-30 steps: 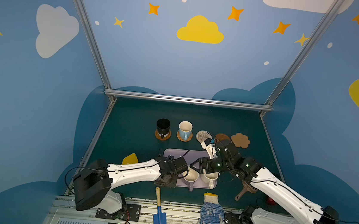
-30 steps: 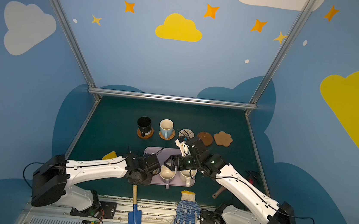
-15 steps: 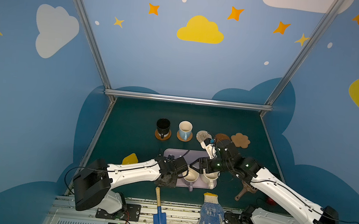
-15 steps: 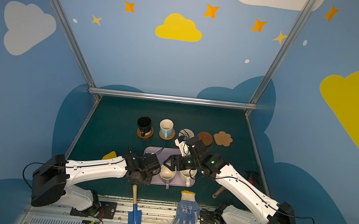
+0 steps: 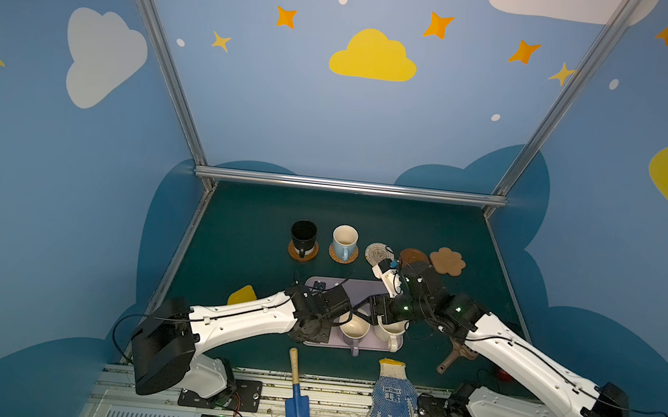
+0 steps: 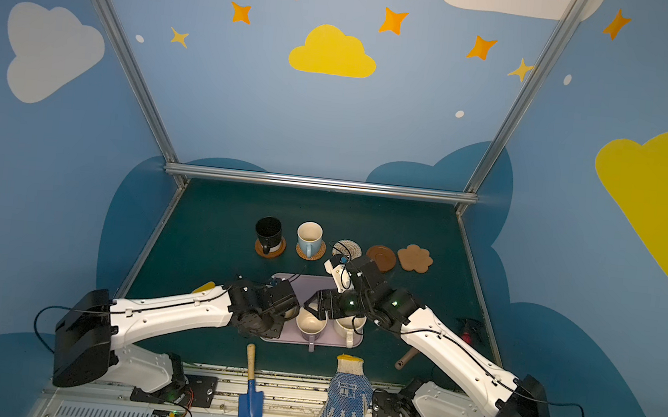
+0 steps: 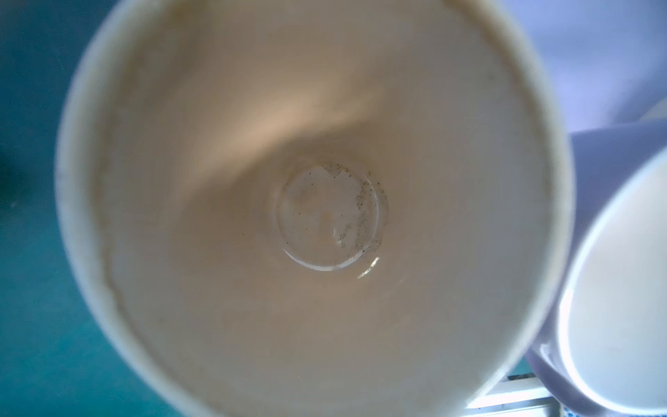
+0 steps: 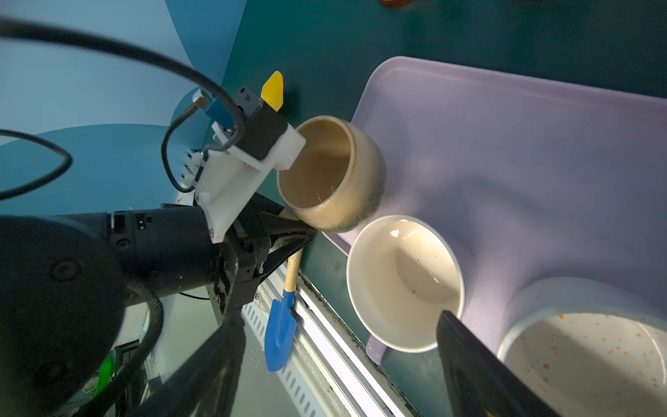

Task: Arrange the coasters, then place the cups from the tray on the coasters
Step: 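Lift the cream mug with left gripper toward the coasters while right gripper moves farther away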

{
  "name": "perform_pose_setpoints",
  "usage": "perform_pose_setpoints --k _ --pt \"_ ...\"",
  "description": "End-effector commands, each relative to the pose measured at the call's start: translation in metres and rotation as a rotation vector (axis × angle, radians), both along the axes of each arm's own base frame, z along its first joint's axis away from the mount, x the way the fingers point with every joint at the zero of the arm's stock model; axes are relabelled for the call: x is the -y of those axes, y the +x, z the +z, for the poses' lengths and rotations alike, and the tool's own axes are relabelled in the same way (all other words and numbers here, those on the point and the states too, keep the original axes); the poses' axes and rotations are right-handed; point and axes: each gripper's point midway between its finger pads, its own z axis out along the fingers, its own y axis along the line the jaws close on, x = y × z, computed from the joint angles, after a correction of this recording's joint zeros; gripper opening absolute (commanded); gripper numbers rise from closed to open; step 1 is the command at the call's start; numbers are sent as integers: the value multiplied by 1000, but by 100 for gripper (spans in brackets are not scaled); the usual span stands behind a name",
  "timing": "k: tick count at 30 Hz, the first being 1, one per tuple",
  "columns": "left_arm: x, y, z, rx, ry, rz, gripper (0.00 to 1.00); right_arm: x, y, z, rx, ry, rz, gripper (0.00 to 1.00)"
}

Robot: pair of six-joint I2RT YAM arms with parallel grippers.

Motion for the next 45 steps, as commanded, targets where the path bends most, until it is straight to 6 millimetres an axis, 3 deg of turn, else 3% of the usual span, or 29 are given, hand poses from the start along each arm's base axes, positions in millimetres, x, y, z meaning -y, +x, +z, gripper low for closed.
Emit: perform_pose_setpoints --k 1,7,18,24,31,37,45 --pt "5 12 12 54 -11 0 3 -1 1 6 33 18 11 83" --pt "-1 26 41 134 10 26 3 6 9 5 47 3 -39 83" --pt "9 48 76 223 6 4 3 12 24 14 74 19 -83 83" --pt "27 61 96 278 -39 -41 3 16 29 26 96 36 -71 86" --pt "54 87 117 353 -95 -75 3 36 43 44 126 74 -136 95" --pt "77 104 126 365 -116 -113 3 51 57 56 178 84 -165 95" --pt "98 126 132 372 -125 -123 3 77 79 56 180 58 -277 95"
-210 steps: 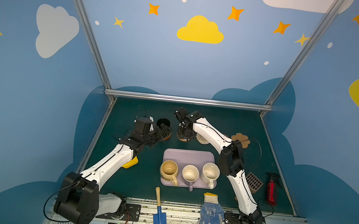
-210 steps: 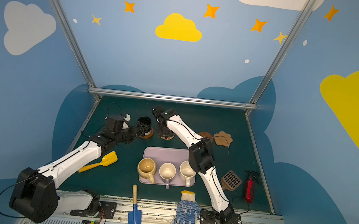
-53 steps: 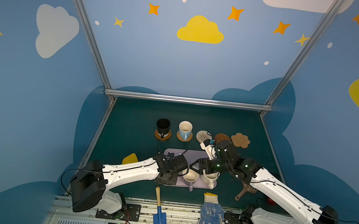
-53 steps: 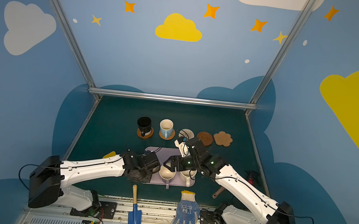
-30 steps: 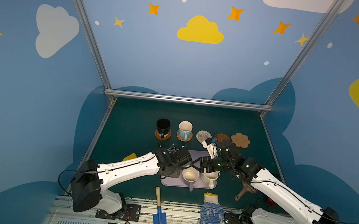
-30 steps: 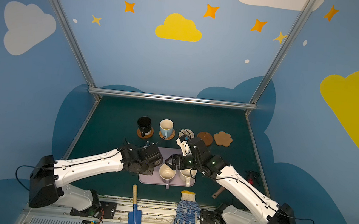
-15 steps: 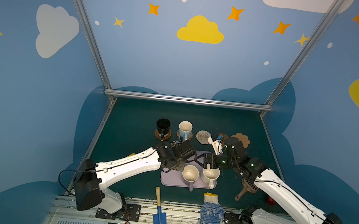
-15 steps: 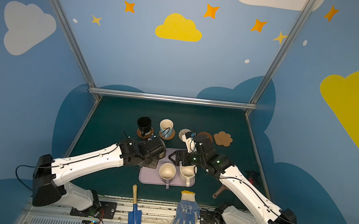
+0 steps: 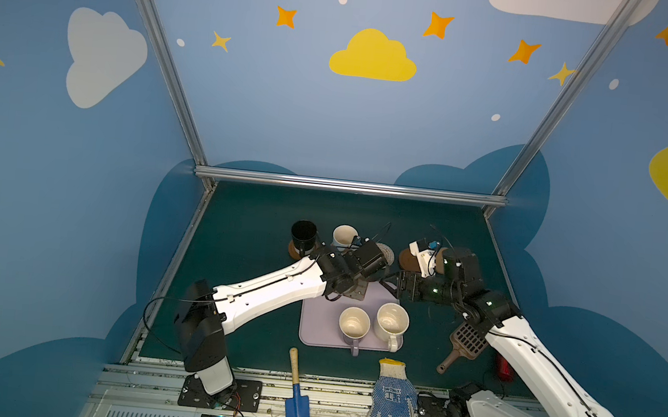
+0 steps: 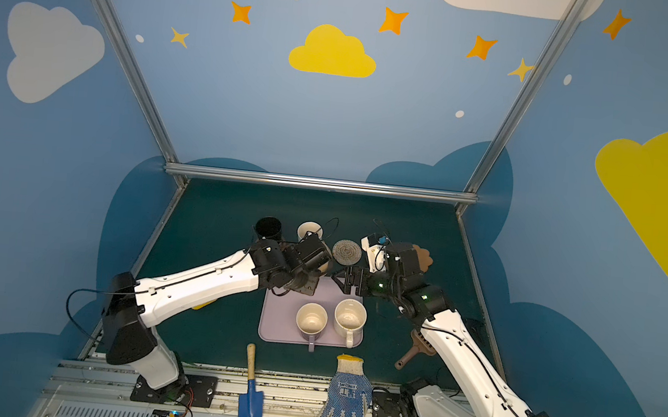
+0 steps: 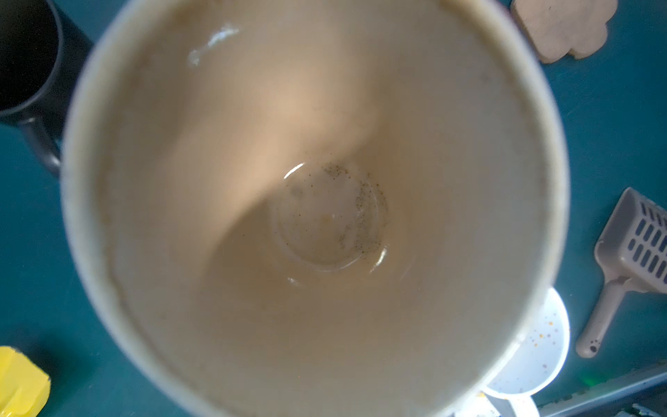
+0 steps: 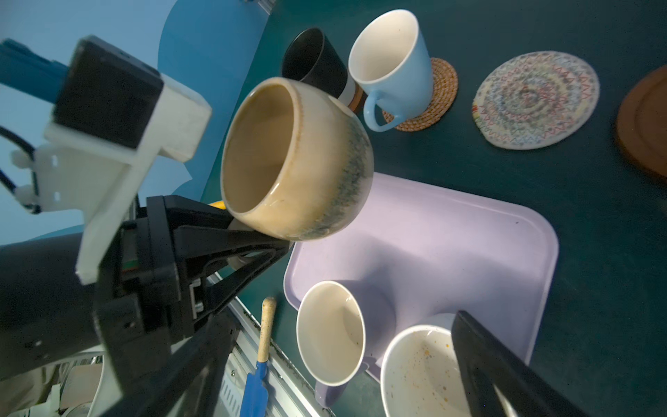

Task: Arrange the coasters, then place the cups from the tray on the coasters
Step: 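Lift the cream mug with left gripper toward the coasters while right gripper moves farther away, then carry the cream mug with left gripper over the multicolour woven coaster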

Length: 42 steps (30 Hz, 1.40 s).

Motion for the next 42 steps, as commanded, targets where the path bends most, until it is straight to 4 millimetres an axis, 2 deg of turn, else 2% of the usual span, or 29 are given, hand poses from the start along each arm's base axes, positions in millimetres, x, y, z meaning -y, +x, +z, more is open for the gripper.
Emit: perform_pose_setpoints --k 1,5,10,18,22,24,26,32,39,42 --pt "14 21 25 79 -59 0 4 9 8 19 39 9 -34 95" --pt "26 32 23 72 -80 -6 4 16 13 19 32 2 -35 95" --pt "40 50 26 93 -94 -6 4 32 29 7 1 -54 -66 94" --pt "63 82 27 122 -106 6 4 72 62 -14 -97 -137 -259 93" --pt "70 98 26 131 -127 41 4 69 64 -5 -79 -85 -201 92" --pt "76 104 25 136 -142 39 4 75 66 -3 -75 -83 -222 92" --pt "79 111 22 135 -132 43 4 80 70 -3 -84 -67 -254 92" --pt "87 127 4 126 -102 50 4 74 79 2 -44 30 -249 91" --pt "97 139 -18 98 -98 76 4 76 86 -1 -40 39 -257 91" --pt "102 142 -27 91 -106 81 4 86 89 -11 -73 -11 -300 91"
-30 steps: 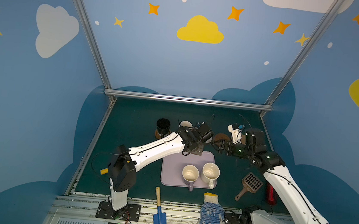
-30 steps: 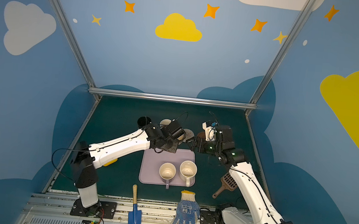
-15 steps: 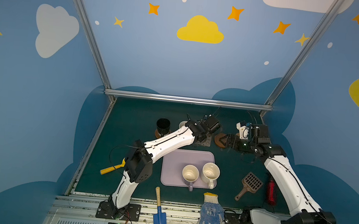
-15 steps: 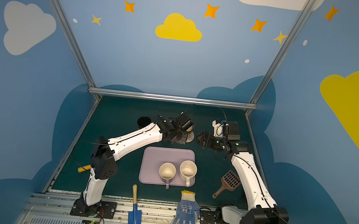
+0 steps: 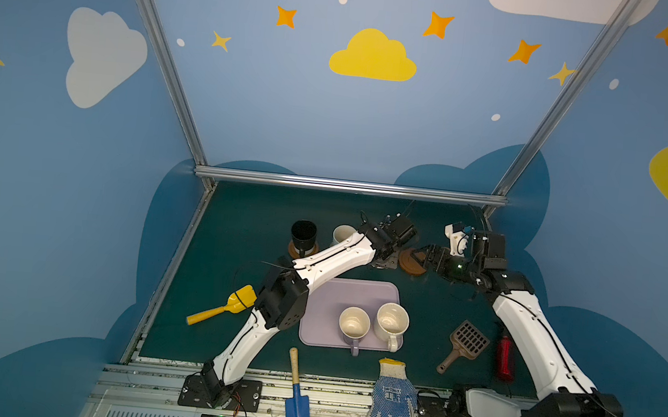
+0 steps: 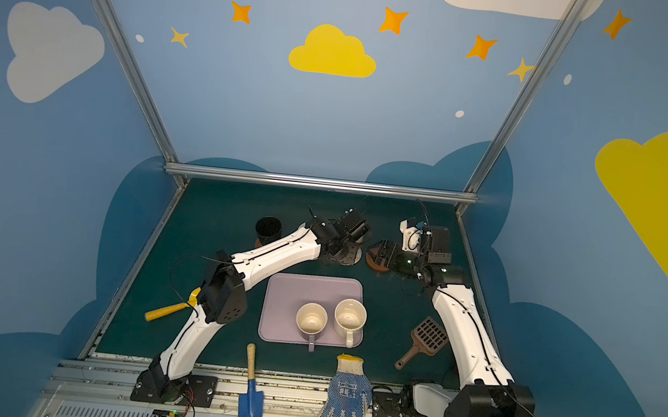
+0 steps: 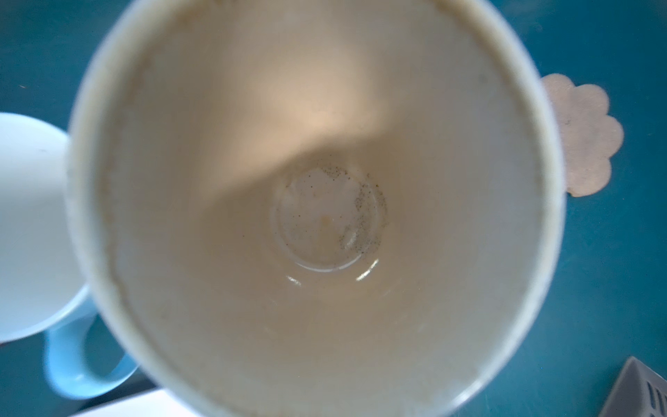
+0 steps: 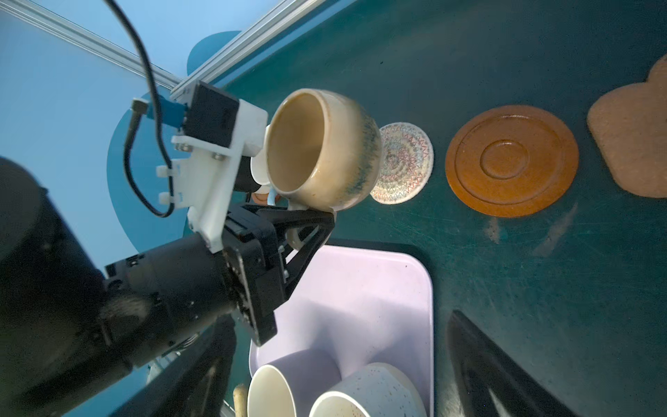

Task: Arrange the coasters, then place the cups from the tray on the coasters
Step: 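Carry the cream mug with left gripper over the multicolour woven coaster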

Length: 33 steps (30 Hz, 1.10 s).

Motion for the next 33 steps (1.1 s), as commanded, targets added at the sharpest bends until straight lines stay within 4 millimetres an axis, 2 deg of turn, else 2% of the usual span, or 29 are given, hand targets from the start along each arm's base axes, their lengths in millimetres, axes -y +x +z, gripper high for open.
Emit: perform_pose_setpoints --k 1,13,21,26,33 --pt "10 17 26 76 -74 26 4 7 5 -7 -18 -19 -22 90" --pt "20 34 2 83 -83 64 4 10 6 -15 -13 5 -29 90" --pt "17 41 -9 89 -40 91 4 -5 6 -5 20 123 43 90" --pt "17 44 -19 68 -48 99 4 1 6 -14 23 130 13 90" --pt "22 46 -23 56 -79 109 4 9 5 -15 29 83 -16 89"
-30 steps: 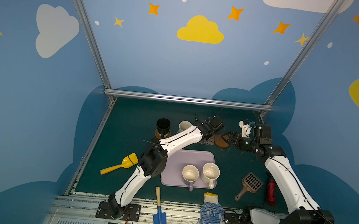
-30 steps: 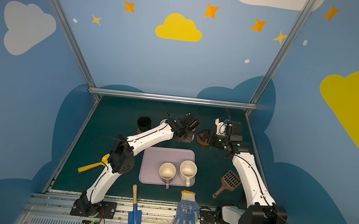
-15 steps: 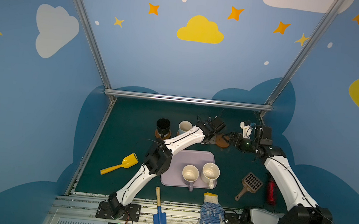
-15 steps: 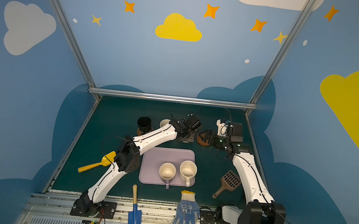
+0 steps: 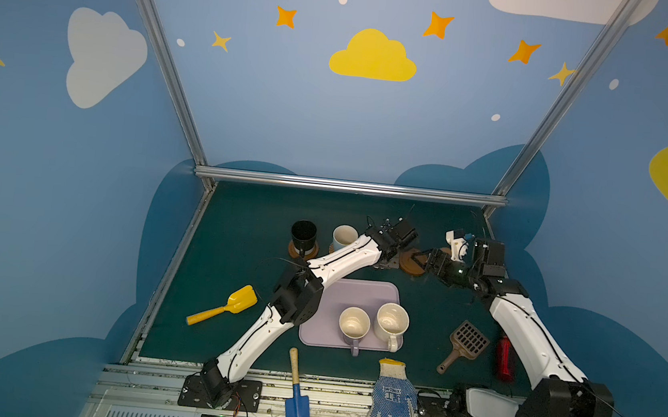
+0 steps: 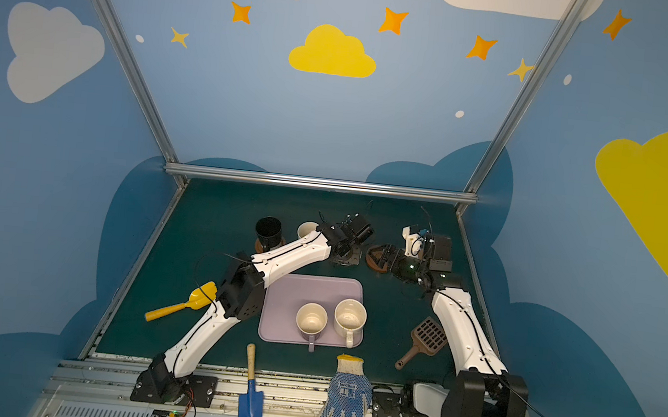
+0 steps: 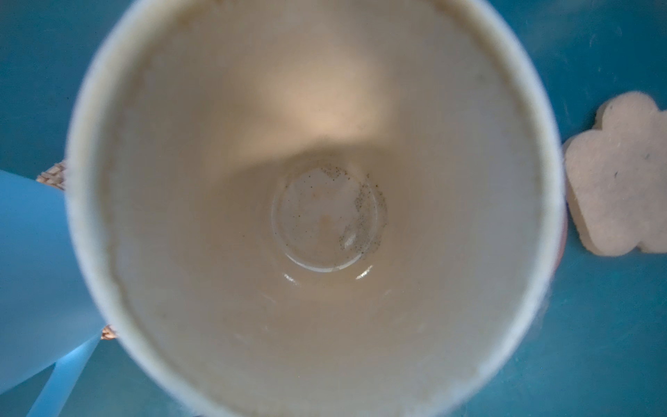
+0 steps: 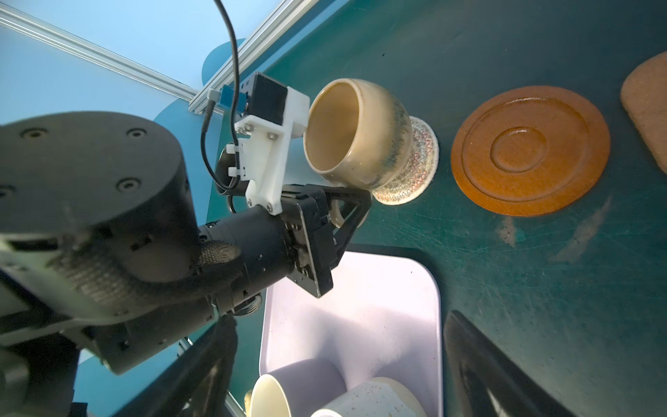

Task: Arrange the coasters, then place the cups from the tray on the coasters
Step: 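Carry the cream mug with left gripper over the multicolour woven coaster, then lower the cream mug onto the multicolour woven coaster with left gripper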

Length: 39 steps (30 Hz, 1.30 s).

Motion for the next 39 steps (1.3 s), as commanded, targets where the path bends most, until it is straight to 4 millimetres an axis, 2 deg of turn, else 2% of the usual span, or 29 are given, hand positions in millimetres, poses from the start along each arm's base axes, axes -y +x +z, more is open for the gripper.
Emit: perform_pose_setpoints --k 1,15,24,33,39 --pt "9 17 19 71 -61 26 4 6 1 9 52 -25 -23 89" --pt "13 18 5 52 -52 32 4 7 -1 9 56 -12 -11 88" --pt "12 14 6 49 -29 33 4 7 1 2 26 2 -3 87" --pt "11 10 -1 32 -18 29 4 10 2 2 29 4 -10 87" --pt "7 5 -14 -3 -16 43 4 9 2 1 22 11 -8 87"
